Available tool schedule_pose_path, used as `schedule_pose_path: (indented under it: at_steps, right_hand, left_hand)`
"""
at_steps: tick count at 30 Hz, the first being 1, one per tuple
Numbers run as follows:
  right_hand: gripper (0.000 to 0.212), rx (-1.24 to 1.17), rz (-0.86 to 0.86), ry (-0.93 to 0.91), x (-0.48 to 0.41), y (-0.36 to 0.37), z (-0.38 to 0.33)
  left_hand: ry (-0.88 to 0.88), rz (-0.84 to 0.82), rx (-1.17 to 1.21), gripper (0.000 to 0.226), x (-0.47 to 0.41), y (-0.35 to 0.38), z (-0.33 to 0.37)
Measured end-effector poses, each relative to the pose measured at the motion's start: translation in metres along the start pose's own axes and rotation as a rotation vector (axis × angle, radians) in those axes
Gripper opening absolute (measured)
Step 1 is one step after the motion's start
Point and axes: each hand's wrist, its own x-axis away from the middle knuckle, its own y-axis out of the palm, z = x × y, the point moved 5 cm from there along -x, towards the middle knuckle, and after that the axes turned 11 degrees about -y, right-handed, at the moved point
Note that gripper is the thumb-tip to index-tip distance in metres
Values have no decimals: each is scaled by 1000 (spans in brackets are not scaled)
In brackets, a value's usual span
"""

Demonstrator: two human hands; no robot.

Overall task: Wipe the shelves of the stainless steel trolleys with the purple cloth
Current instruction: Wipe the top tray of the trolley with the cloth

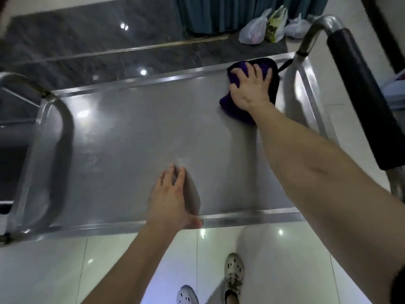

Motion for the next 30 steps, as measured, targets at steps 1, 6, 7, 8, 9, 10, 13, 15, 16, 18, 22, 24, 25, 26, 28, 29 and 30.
schedule_pose_path:
  at_steps: [1,6,7,8,9,10,13,15,16,18,22,24,25,26,28,29,30]
  right_hand:
    - [60,12,-28,-90,-7,10,-26]
    - [55,22,-73,-448,63,38,-100]
    - [55,21,-84,-501,89,38,-103]
    - [56,24,-97,-555,119,38,-104]
    - [57,30,-107,-602,150,39,-102]
    - [58,33,-110,-635,183,40,-99]
    - [61,35,-54,-641,263,40,-83]
    - [68,41,-9,-559,292,41,-76]
    - [74,37,15,-501,298,41,-75]
    - [86,18,34,-396,299,39,-77]
    - [88,68,-37,-307,293,38,-72]
    - [85,62,-44,-242,294,40,-67]
    - [84,60,-43,-207,294,42,-67]
    - [82,56,-42,-177,294,45,-69]
    - [80,48,-37,-134,294,49,-73]
    - [78,51,-36,-111,295,51,-75]
    - [77,55,-38,-81,295,53,-79]
  left_hand:
    - [7,10,-4,167,-3,-1,0]
    - [25,19,-9,165,-2,-2,-2]
    - [29,17,-6,164,0,-3,-3]
    - [34,17,-11,164,2,-3,-3]
    - [42,22,-24,163,4,-4,-3]
    - [49,28,-40,163,5,-5,-3]
    - [52,51,-54,164,11,-9,-1]
    - [51,61,-48,162,16,-13,-1]
    - [63,63,-50,161,17,-15,-1]
    - [115,55,-72,159,20,-18,-7]
    - [238,27,-139,155,9,-25,-60]
    - [216,77,-208,159,-2,-29,-100]
    - [199,94,-248,161,-7,-30,-117]
    - [197,100,-286,161,-11,-30,-131]
    - [222,85,-321,161,-15,-26,-149]
    - [231,80,-312,159,-16,-24,-153]
    - [237,81,-301,158,-16,-23,-154]
